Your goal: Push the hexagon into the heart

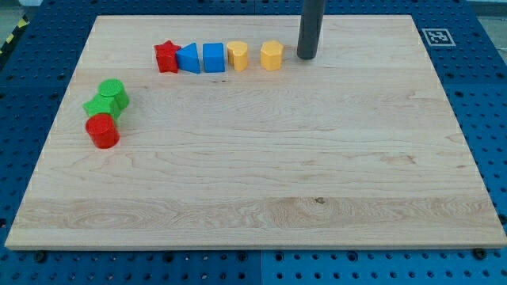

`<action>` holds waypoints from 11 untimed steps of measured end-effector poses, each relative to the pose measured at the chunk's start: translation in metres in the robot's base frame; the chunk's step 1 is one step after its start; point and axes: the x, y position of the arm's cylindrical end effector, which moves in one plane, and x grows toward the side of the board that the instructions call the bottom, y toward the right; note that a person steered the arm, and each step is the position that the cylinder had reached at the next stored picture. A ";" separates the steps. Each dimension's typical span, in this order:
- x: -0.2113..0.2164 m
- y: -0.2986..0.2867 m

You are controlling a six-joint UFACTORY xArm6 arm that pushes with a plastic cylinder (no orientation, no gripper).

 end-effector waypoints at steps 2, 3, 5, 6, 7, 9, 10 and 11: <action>0.002 -0.018; 0.002 -0.030; 0.002 -0.033; 0.002 -0.039; 0.002 -0.042; 0.002 -0.043; 0.002 -0.043; 0.002 -0.043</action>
